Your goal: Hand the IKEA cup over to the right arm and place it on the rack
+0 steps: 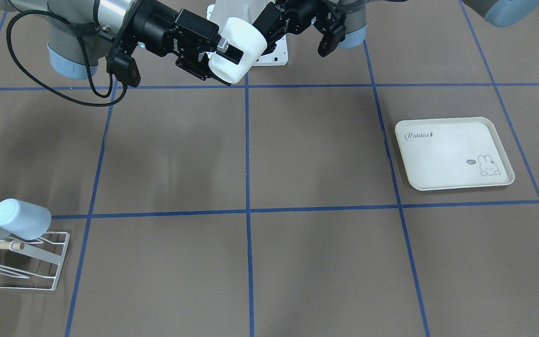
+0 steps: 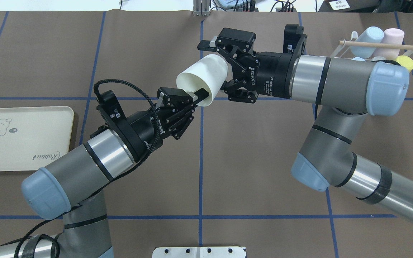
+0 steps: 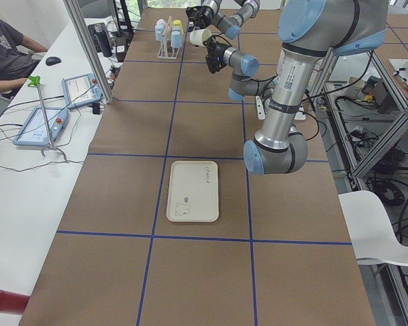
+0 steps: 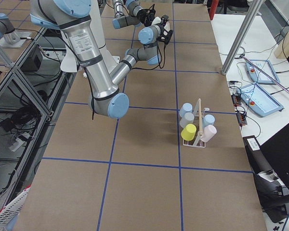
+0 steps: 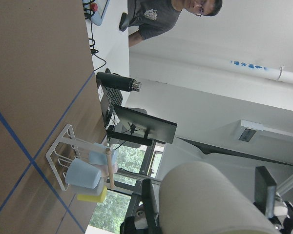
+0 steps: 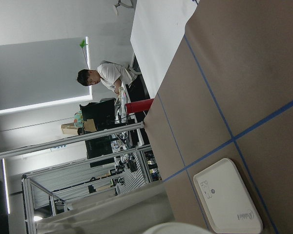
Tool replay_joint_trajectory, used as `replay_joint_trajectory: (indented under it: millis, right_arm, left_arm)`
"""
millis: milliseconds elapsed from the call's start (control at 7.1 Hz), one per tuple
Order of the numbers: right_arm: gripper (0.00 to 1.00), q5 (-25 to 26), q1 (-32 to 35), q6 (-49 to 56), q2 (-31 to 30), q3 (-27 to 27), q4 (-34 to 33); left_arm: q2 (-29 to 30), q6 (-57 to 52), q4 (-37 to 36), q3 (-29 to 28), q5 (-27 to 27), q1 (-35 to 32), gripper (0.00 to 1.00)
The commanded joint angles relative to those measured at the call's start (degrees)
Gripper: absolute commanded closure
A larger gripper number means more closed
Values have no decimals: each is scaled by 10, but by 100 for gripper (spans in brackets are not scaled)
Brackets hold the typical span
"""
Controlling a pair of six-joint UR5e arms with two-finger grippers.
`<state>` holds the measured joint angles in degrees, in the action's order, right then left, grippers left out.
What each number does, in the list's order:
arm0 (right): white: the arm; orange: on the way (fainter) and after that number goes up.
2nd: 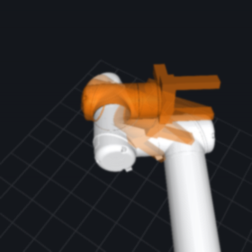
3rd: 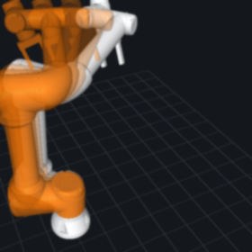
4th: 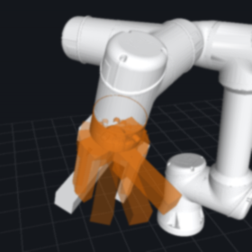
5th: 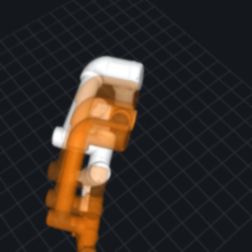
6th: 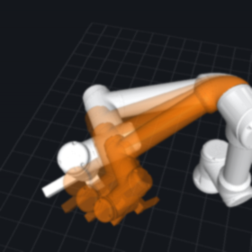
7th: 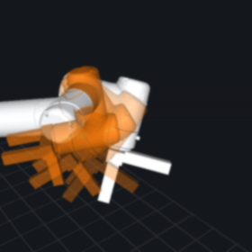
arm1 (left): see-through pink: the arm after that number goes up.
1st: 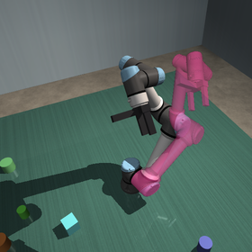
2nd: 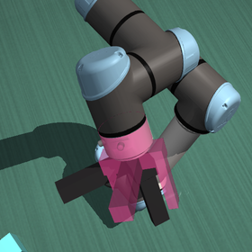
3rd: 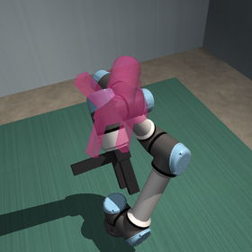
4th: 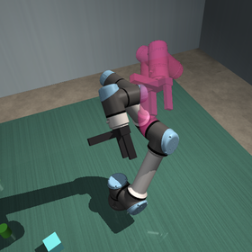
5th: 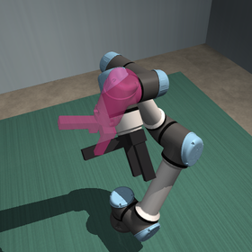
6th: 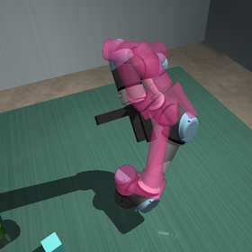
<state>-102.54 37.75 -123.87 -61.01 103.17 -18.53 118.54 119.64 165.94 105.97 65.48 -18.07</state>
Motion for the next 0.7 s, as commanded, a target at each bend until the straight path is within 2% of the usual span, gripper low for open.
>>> replay_joint_trajectory:
  millis: [0,564]
  right_arm:
    - [100,-1,0,6,-1,0,0]
    - [100,0,23,9,-1,-1,0]
  left_arm:
    - [2,0,0,8,2,-5,1]
    - [1,-57,-7,8,3,-8,0]
